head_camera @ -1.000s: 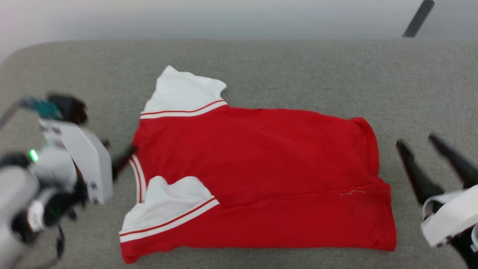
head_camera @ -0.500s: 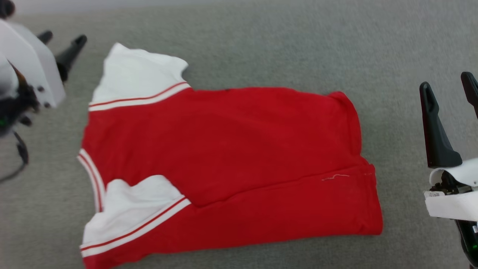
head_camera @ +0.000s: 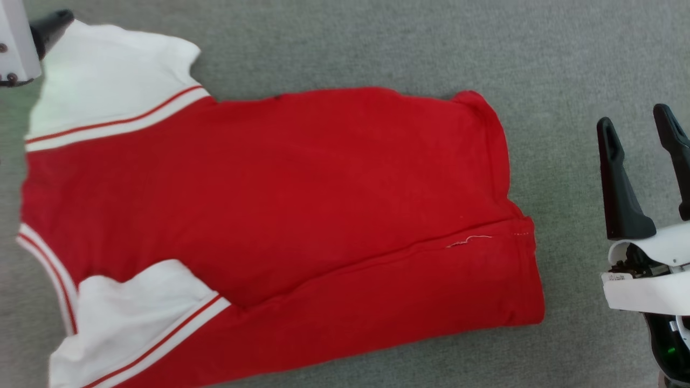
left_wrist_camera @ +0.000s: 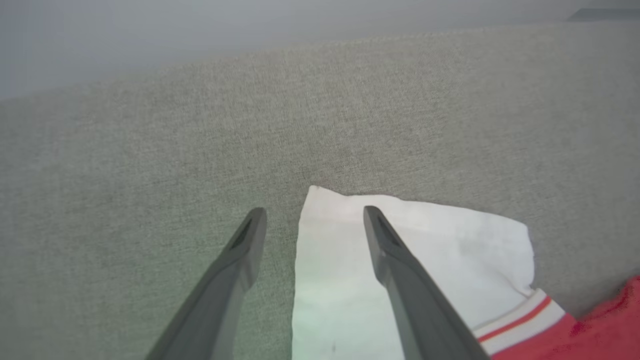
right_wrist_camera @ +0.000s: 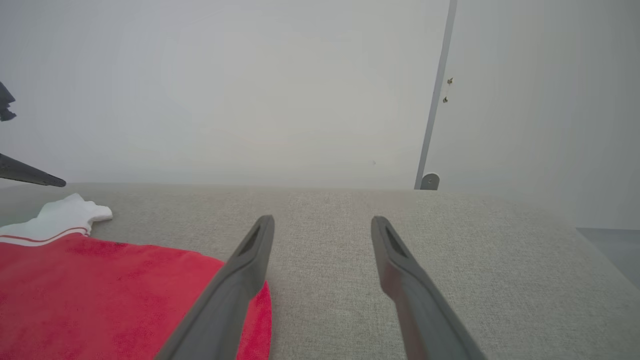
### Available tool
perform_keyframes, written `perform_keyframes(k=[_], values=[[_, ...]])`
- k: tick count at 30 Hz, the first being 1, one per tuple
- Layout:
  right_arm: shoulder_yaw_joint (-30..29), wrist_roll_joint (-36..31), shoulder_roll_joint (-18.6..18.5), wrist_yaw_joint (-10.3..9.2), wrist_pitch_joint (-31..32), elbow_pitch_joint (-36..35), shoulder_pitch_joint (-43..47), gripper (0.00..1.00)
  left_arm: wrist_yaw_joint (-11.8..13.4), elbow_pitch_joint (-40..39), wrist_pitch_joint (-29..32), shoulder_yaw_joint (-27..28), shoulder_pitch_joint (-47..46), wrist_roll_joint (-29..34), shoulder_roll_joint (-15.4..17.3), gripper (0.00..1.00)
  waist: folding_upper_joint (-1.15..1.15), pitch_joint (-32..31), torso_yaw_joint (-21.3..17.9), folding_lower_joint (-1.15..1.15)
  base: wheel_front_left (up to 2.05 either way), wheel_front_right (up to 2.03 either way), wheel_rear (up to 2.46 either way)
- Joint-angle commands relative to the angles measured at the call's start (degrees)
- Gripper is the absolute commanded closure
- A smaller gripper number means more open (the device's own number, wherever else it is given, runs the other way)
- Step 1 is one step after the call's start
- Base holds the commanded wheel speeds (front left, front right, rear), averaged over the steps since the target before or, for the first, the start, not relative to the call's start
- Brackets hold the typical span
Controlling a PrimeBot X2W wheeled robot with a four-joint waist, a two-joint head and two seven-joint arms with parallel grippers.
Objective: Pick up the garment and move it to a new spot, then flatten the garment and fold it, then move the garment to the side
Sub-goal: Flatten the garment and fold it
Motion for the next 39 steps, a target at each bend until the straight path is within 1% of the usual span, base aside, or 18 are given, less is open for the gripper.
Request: perform_keyframes(k=[1, 5, 11, 12, 13, 14, 19, 24, 30, 31, 35, 39], values=[[0.29, 0.33, 0.04, -0.04, -0.41, 0.35, -0.87, 0.0, -0.47, 1.7, 1.78, -0.58, -1.12, 0.14, -0.56, 0.0, 0.0, 2.39, -1.73, 0.0, 0.0, 0.0, 0.0], [0.5, 0.59, -0.03, -0.04, -0.41, 0.62, -1.41, 0.0, -0.57, 5.19, 5.12, -2.0, -2.91, 1.02, -0.93, 0.0, 0.0, 2.86, -1.75, 0.0, 0.0, 0.0, 0.0], [1.38, 1.47, -0.18, -0.04, 0.63, 0.5, -1.75, 0.0, -0.55, 9.94, 8.63, -3.91, -2.58, 1.04, -2.7, 0.0, 0.0, 3.22, -1.61, 0.0, 0.0, 0.0, 0.0], [1.61, 1.87, -0.2, -0.04, 1.06, 0.44, -1.69, 0.0, -0.48, 10.58, 9.08, -3.89, -2.29, 0.45, -3.24, 0.09, 0.0, 3.24, -1.58, 0.0, 0.0, 0.0, 0.0], [1.76, 2.23, -0.08, -0.04, 1.64, 0.42, -1.6, 0.0, -0.94, 10.9, 9.37, -3.82, -1.98, -0.1, -3.87, 0.68, 0.0, 3.24, -1.56, 0.0, 0.0, 0.0, 0.0], [2.1, 2.7, -0.01, -0.04, 2.41, 0.33, -1.54, 0.0, -1.17, 11.35, 9.49, -3.53, -1.69, -0.77, -4.46, 1.0, 0.0, 3.26, -1.52, 0.0, 0.0, 0.0, 0.0], [3.56, 5.02, 0.09, -0.04, 9.0, 0.12, -1.88, 0.0, -3.68, 12.41, 7.93, -3.79, -1.53, -0.84, -5.94, 1.0, 0.0, 2.96, -1.16, 0.0, 0.0, 0.0, 0.0], [4.06, 5.7, -0.54, -0.04, 18.74, 0.4, -5.06, 0.0, -4.41, 14.24, 6.73, -3.66, -2.1, -1.12, -7.57, 1.0, 0.0, 2.18, -0.27, 0.0, 0.0, 0.0, 0.0], [4.1, 4.7, 0.34, -0.03, 32.02, 4.49, -12.29, 0.0, -5.65, 16.31, 5.01, -3.45, -3.65, -1.09, -9.84, 1.0, 0.0, 1.75, 1.18, 0.0, 0.0, 0.0, 0.0], [4.1, 4.7, 0.34, -0.03, 32.02, 4.49, -12.29, 0.0, -5.65, 16.31, 5.01, -3.45, -3.65, -1.09, -9.84, 1.0, 0.0, 1.75, 1.18, 0.0, 0.0, 0.0, 0.0], [4.7, 5.02, 1.27, -0.03, 40.07, 8.46, -17.71, 0.0, -6.73, 17.84, 4.16, -3.5, -4.7, -0.92, -11.08, 1.0, 0.0, 1.82, 2.04, 0.0, 0.0, 0.0, 0.0], [5.22, 4.27, 1.96, -0.03, 45.8, 12.98, -22.53, 0.0, -7.46, 19.21, 3.54, -3.59, -5.75, -0.73, -12.29, 1.0, 0.0, 2.15, 2.91, 0.0, 0.0, 0.0, 0.0]])
